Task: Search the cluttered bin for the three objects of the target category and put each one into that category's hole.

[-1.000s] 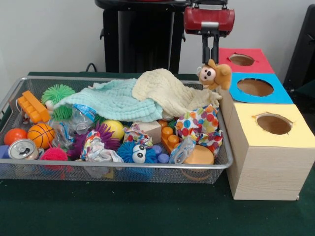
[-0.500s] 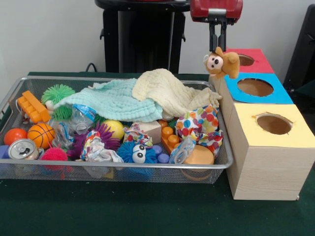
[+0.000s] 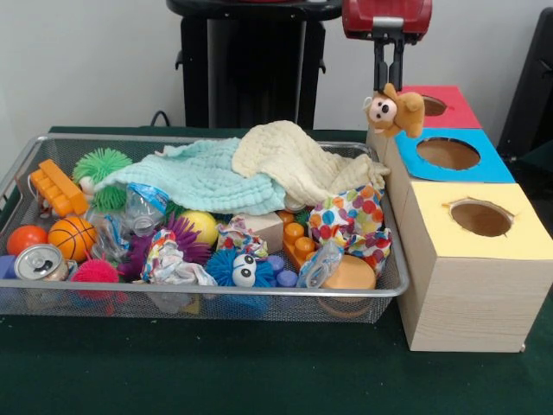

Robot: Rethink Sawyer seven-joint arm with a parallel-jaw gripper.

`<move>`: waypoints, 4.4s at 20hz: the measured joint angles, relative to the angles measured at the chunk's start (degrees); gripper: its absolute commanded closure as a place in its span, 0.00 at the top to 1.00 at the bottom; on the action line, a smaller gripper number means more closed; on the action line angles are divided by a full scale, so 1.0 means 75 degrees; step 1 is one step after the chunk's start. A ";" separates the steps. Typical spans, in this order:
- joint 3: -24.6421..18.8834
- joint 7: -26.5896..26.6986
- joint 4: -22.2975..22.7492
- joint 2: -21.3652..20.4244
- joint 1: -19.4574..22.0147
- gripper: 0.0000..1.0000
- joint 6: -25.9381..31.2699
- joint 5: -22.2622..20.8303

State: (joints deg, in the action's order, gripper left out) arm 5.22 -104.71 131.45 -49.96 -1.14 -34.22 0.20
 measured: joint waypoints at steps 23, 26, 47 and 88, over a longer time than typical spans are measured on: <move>0.0003 -0.1483 0.1677 0.0703 -0.1709 0.00 -0.0069 0.1162; 0.0026 -0.1577 0.1795 0.0628 -0.1859 0.00 -0.0067 0.1253; 0.0687 -0.1629 0.1971 0.0158 -0.2230 1.00 -0.0066 0.1836; 0.0931 -0.1629 0.0611 0.0873 -0.0727 1.00 -0.0098 0.0257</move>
State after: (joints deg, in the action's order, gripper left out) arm 12.20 -116.93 136.03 -43.41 -6.59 -34.96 2.13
